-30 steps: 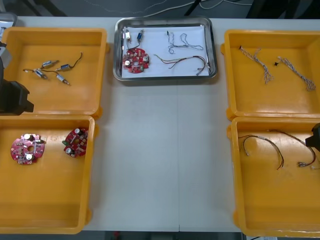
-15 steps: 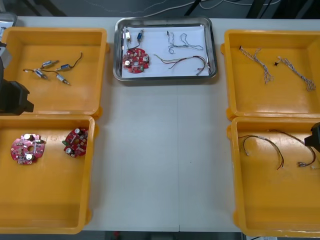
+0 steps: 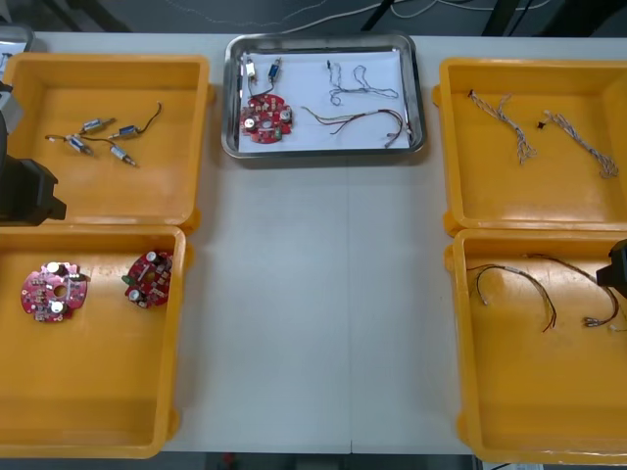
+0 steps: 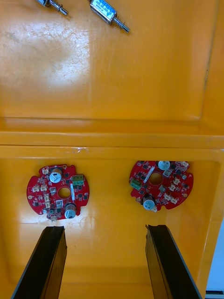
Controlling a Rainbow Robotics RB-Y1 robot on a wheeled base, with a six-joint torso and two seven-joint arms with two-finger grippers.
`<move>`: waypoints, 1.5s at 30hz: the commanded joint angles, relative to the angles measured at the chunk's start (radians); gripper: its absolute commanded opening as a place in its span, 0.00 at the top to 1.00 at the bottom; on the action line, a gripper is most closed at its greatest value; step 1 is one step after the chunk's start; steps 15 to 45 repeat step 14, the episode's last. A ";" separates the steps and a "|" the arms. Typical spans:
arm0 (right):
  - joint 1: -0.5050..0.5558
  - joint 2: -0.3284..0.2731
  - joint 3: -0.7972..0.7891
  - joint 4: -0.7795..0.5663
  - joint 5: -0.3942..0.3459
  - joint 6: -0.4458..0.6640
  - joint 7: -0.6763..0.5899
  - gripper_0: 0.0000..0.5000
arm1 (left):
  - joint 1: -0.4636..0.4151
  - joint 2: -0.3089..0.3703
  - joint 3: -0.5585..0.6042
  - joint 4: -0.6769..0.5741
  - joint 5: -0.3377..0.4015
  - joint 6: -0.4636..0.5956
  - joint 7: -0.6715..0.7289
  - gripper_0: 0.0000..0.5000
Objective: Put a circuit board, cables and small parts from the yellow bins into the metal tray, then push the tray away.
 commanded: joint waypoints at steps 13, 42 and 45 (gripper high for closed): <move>0.016 0.011 0.007 -0.027 0.008 -0.008 0.034 0.00 | 0.011 0.035 0.031 -0.025 -0.009 0.006 -0.083 0.00; 0.016 0.011 0.007 -0.027 0.008 -0.008 0.034 0.00 | 0.011 0.035 0.031 -0.025 -0.009 0.006 -0.083 0.00; 0.016 0.011 0.007 -0.027 0.008 -0.008 0.034 0.00 | 0.011 0.035 0.031 -0.025 -0.009 0.006 -0.083 0.00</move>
